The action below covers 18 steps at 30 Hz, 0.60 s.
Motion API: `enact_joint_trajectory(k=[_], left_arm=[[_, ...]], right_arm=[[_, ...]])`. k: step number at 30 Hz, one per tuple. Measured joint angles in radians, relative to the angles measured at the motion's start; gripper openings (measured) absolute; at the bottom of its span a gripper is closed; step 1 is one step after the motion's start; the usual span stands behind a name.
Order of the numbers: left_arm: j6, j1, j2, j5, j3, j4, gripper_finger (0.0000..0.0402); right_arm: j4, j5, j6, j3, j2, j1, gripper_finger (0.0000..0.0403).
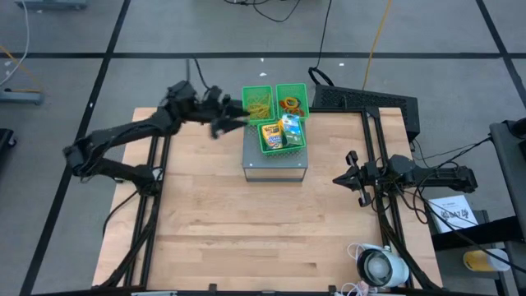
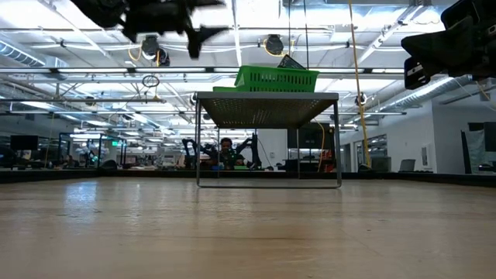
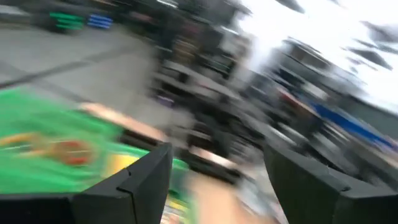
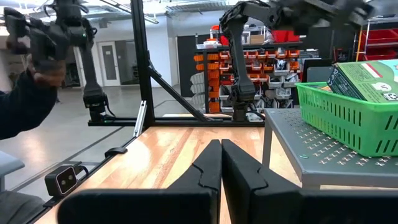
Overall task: Pick & Place Office Desk Supplies
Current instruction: Return to Home Position
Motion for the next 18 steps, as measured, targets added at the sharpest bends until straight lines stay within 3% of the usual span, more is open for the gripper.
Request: enact_joint_trajectory(k=[3, 6, 9, 13, 15, 18], left_arm=[[0.084, 0.019, -0.106, 0.229, 0.000, -0.111, 0.0264], [0.192, 0.024, -0.228, 0.263, 0.000, -0.286, 0.0264], [0.325, 0.018, -0.370, 0.116, 0.000, -0.524, 0.0264], [0.406, -0.036, -0.539, -0.257, -0.038, -0.743, 0.0264], [0.399, -0.074, -0.605, -0.332, -0.101, -0.730, 0.0264], [0.421, -0.117, -0.696, -0.339, -0.207, -0.664, 0.0264]], right_arm=[[0.000, 0.000, 0.000, 0.000, 0.000, 0.000, 0.0000], [0.000, 0.000, 0.000, 0.000, 0.000, 0.000, 0.0000], [0.000, 0.000, 0.000, 0.000, 0.000, 0.000, 0.0000], [0.000, 0.000, 0.000, 0.000, 0.000, 0.000, 0.0000], [0.000, 0.000, 0.000, 0.000, 0.000, 0.000, 0.0000], [0.000, 0.000, 0.000, 0.000, 0.000, 0.000, 0.0000]])
